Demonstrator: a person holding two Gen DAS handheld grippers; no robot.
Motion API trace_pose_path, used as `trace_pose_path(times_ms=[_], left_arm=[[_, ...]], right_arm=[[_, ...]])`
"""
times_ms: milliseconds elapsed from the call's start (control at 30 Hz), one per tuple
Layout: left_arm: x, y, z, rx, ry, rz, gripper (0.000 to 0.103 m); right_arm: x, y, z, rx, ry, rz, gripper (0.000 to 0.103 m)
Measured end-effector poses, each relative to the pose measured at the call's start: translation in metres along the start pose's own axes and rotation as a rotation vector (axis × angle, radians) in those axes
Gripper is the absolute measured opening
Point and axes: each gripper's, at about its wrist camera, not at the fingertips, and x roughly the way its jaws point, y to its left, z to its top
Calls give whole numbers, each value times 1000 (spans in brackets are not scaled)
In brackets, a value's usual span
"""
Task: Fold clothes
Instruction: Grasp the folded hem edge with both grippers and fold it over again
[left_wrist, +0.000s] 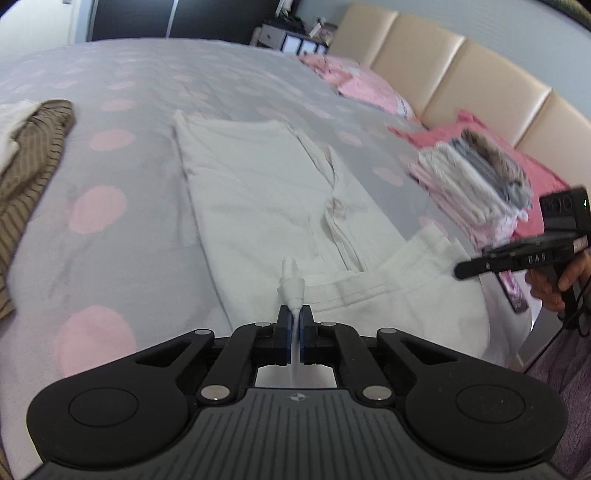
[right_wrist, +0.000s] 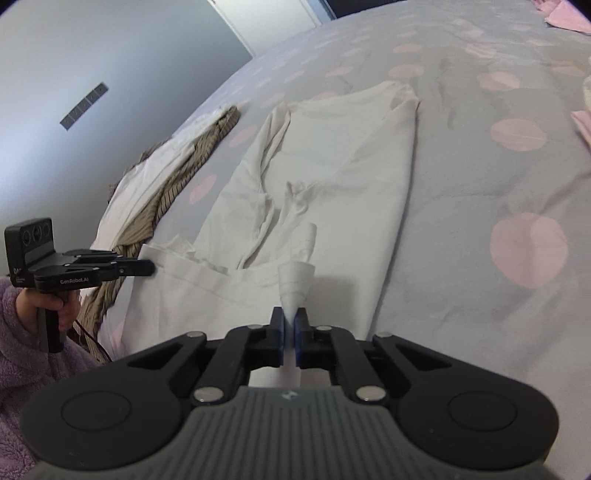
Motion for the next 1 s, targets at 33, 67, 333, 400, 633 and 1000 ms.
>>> trace_pose_path(times_ms=[33,67,333,400,633,1000], left_arm=[[-5,2,0,-8,-20,0,2],[-9,2,1,-10,-36,1,2],[0,6,32,12,-114,10,2],[9,9,38,26,-115,18,2],[55,25,42,21,-9,75,2],[80,20,40,41,119,185,8]], right_arm=[[-5,0,0,0,-17,3,6],[-10,0,0,0,-36,7,6],[-16,4,25,-24,-136,-9,6],[-9,-3,31,-17,-143,-28,6],[30,-20,41,-14,-88,-117,6],[62,-27,37,-25,5,-252,14]])
